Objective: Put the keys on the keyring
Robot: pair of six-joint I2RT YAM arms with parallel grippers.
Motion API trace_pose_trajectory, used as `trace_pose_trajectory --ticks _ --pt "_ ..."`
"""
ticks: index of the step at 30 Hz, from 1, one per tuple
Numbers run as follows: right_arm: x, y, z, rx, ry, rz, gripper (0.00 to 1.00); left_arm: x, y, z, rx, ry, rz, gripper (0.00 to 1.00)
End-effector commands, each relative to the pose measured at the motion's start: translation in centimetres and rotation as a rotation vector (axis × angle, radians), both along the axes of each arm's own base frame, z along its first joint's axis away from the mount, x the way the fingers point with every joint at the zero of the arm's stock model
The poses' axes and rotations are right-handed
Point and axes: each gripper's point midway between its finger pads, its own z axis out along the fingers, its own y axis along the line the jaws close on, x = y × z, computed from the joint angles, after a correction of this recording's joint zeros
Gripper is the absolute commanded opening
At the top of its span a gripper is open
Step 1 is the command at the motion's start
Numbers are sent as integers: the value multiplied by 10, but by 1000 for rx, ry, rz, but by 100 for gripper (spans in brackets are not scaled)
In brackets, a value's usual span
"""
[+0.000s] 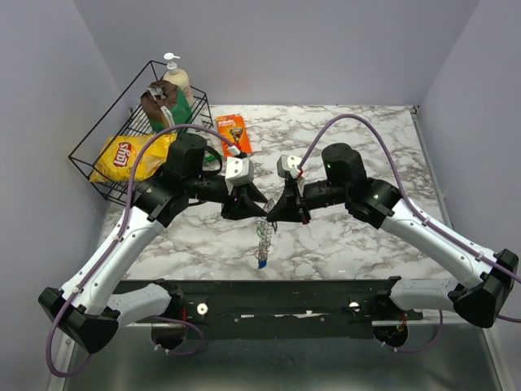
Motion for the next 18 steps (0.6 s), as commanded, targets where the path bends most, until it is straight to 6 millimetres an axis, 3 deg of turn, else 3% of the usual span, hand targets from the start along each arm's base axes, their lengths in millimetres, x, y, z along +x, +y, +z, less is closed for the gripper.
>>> trace_pose_trajectory --ticks 1,13,18 --pt "0 -2 12 8 -38 1 1 4 2 -14 91 -15 22 44" --pt "2 -2 10 4 -46 -10 1 4 -4 -25 140 -20 -6 38" --pt "2 -2 9 3 -45 -8 1 6 -5 -29 156 -21 1 24"
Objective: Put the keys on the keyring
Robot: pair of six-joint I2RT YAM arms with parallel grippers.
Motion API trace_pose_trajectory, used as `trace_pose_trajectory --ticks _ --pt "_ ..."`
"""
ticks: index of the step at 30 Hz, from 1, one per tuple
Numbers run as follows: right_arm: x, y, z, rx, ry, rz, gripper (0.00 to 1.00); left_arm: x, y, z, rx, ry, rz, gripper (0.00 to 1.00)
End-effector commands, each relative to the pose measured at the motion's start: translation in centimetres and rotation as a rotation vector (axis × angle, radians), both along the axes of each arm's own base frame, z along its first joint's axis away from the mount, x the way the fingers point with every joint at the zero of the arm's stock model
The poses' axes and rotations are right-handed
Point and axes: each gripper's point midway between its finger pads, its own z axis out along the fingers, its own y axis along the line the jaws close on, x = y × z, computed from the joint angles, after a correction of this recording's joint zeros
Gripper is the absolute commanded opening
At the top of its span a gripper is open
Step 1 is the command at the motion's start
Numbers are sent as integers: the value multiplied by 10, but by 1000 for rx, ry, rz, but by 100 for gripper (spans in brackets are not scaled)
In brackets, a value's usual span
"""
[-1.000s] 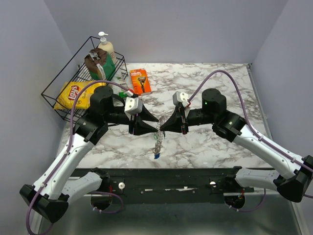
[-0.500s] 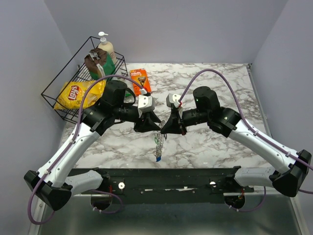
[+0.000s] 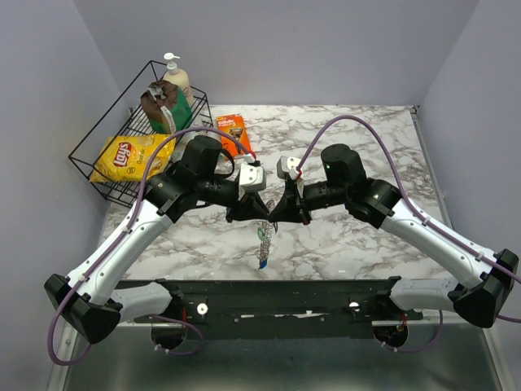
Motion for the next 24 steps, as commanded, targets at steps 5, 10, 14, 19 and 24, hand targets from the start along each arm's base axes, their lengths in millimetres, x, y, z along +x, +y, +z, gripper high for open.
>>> trace_pose_trajectory --ticks 5,10,14,19,24 --pt "2 1 18 40 -54 0 1 4 0 0 28 -37 14 0" --pt "4 1 19 45 -62 -13 1 7 -1 1 17 -47 28 0" --pt "5 1 20 47 -60 -27 19 9 -1 2 -6 -60 58 0" --pt "8 0 22 53 -69 -56 49 15 -5 14 -91 -85 109 0" --pt "11 -4 35 74 -88 -98 64 16 -3 22 -177 -110 177 0"
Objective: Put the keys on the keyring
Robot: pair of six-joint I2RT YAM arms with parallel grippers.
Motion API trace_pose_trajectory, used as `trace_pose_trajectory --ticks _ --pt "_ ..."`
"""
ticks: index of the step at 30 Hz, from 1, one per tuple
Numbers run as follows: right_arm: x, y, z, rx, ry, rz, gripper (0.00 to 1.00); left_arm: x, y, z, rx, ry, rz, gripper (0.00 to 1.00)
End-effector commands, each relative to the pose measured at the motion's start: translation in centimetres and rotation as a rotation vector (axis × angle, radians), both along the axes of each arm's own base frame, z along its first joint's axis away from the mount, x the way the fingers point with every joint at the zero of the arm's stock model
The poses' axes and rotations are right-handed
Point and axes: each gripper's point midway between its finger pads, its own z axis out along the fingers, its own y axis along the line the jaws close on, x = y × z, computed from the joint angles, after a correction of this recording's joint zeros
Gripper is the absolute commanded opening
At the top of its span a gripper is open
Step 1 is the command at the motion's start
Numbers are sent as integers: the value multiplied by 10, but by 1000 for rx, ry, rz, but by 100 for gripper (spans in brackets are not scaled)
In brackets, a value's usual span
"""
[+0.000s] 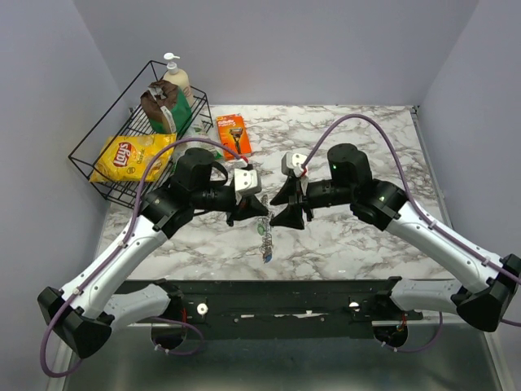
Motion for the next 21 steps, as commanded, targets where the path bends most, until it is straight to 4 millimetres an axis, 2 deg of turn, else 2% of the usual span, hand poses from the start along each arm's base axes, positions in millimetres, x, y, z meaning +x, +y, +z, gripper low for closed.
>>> trace_pose_trajectory --ticks 1,2,5,7,9,10,12,13,15,16,18,19,20,21 --pt "5 -3 28 58 -61 -55 67 10 -4 39 -165 -108 81 0" --pt "6 -4 29 61 -66 -65 74 9 -2 36 -176 -99 96 0" --pt "13 -10 37 76 -88 -131 80 11 0 44 -239 -127 134 0" --pt "18 -14 45 99 -96 -182 80 10 -1 57 -307 -152 146 0" --pt "20 -16 48 114 -93 -202 80 6 2 58 -350 -148 155 0" --pt "20 -17 52 129 -85 -211 80 4 2 67 -391 -180 149 0" --pt "21 -19 57 146 -81 -219 80 0 4 67 -426 -189 148 0" --pt "20 -20 59 156 -72 -219 80 -2 5 77 -475 -212 142 0" --pt "21 -23 62 169 -72 -225 80 -6 8 77 -519 -223 151 0" --pt "20 -23 65 185 -68 -221 80 -8 10 89 -580 -245 149 0" --pt "18 -25 69 201 -67 -217 80 -12 14 86 -634 -251 154 0" --pt "16 -25 71 214 -64 -209 80 -17 18 100 -701 -302 145 0" --pt "16 -26 73 221 -65 -208 80 -19 19 92 -721 -281 147 0" --pt "16 -26 74 226 -66 -208 80 -20 21 94 -750 -286 149 0"
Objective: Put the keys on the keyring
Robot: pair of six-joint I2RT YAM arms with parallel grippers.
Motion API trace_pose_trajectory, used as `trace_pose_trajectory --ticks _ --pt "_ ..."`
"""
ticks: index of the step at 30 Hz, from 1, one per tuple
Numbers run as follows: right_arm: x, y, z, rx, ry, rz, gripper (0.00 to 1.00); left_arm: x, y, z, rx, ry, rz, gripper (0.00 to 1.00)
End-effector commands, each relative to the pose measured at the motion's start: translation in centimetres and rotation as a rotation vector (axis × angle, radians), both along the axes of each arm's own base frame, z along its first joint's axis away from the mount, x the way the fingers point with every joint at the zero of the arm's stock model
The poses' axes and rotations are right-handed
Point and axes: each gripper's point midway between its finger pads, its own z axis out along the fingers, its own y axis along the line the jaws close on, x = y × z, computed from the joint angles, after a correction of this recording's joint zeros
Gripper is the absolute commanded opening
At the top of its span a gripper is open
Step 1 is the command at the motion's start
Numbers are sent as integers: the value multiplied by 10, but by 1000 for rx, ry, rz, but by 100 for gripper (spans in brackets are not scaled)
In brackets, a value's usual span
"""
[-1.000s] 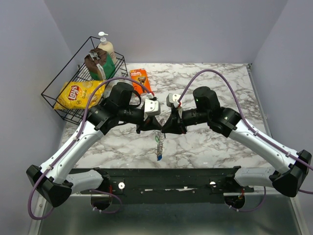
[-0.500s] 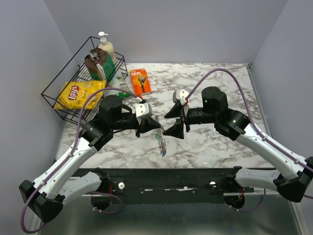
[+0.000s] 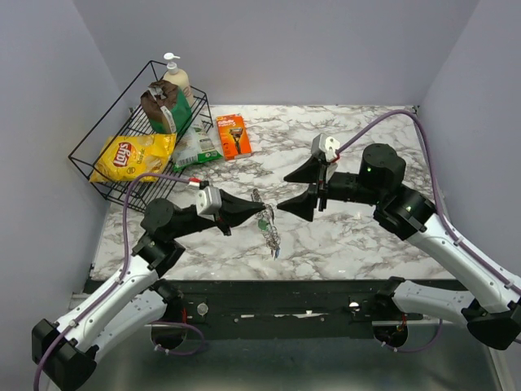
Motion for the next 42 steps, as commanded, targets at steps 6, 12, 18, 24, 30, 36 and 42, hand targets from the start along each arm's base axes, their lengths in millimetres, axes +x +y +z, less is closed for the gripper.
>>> trace_pose_trajectory --ticks 6,12,18,24,30,36,42 --pt "-9 -3 21 99 11 34 80 -24 23 62 -392 -185 -9 0" --pt "-22 1 31 135 29 128 78 -37 28 69 -461 -244 -56 0" --pt "-39 7 36 154 52 257 75 -38 23 69 -444 -245 -87 0" --pt "-43 12 39 172 69 310 67 -37 20 67 -435 -238 -93 0" --pt "-41 18 37 170 108 333 58 -36 17 67 -414 -230 -102 0" --pt "-39 21 33 161 131 343 50 -36 16 66 -405 -232 -106 0" --pt "-45 22 34 159 145 384 45 -35 14 64 -392 -223 -111 0"
